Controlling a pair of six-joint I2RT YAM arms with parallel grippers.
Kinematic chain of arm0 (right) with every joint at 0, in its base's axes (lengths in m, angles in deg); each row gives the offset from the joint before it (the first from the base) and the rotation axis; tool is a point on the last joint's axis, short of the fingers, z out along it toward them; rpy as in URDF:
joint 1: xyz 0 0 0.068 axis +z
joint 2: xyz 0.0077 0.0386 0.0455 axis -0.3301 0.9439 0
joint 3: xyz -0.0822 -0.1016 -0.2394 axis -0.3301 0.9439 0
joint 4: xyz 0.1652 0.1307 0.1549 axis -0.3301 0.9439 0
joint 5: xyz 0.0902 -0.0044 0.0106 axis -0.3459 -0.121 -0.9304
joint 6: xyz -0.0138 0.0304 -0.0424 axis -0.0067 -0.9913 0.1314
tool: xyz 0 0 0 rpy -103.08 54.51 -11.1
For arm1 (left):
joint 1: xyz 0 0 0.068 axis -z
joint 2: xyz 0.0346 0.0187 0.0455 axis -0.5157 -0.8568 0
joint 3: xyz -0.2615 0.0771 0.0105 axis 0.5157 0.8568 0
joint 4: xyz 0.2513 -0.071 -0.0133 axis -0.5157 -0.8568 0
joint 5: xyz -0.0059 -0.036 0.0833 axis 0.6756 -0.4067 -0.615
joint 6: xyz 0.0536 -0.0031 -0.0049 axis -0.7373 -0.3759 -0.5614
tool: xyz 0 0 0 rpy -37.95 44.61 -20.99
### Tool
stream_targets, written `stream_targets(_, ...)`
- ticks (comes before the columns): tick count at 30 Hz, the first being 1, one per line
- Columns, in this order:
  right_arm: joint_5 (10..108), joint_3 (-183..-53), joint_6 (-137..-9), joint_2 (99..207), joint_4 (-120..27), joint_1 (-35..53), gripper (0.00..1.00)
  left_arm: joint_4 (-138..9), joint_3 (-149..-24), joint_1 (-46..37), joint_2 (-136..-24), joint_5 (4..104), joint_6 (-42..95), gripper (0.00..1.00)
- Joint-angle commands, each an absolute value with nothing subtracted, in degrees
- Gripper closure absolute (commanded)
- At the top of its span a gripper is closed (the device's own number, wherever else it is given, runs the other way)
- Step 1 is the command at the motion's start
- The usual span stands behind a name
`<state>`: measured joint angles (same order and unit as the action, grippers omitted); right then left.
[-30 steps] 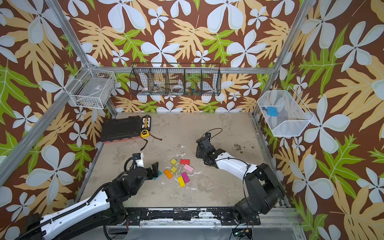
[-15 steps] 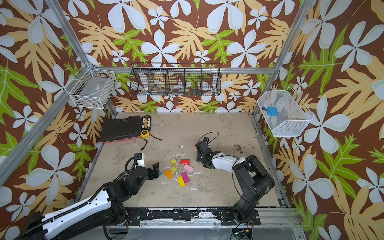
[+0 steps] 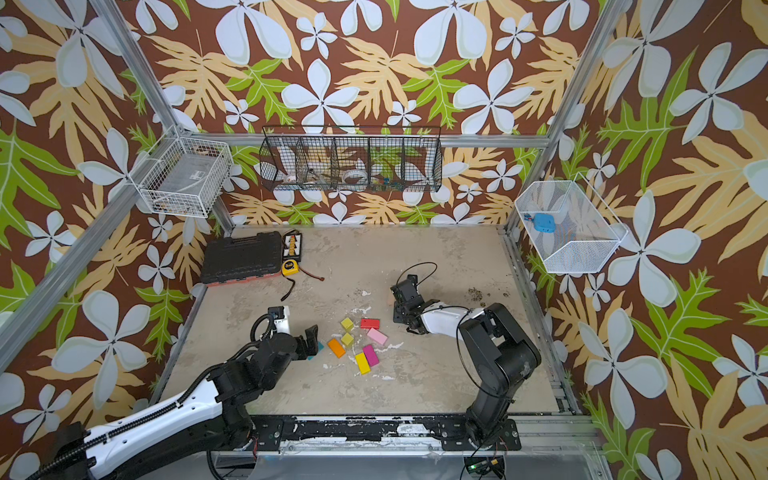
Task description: Build the wood block tower
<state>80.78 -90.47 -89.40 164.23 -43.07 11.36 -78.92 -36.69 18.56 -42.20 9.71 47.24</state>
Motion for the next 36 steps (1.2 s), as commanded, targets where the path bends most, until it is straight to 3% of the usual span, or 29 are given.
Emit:
stream_targets(1, 80.53, -90.68, -89.42, 164.49, -43.47, 11.25, 0.50, -78.15, -37.26, 18.41, -42.28, 9.01, 47.01, 0.01)
stream_targets(18, 79.19, -90.34, -89.68, 163.26, -43.33, 11.02, 0.51, -78.14, -37.17, 18.39, -42.19, 9.01, 47.11, 0.01)
stream_targets(28, 82.98, -86.58, -90.58, 152.51, -42.20, 10.84, 0.51, -76.61, -37.68, 18.44, -43.65, 11.34, 46.10, 0.04)
stream_targets(32, 84.12, -84.93, -89.49, 146.89, -41.92, 6.39, 0.49, -72.37, -38.96, 19.51, -48.30, 17.33, 45.03, 0.11)
stream_targets(36, 86.85, -82.63, -87.56, 142.69, -43.45, -1.36, 0.43, -71.71, -44.00, 27.36, -57.17, 12.92, 45.99, 0.12)
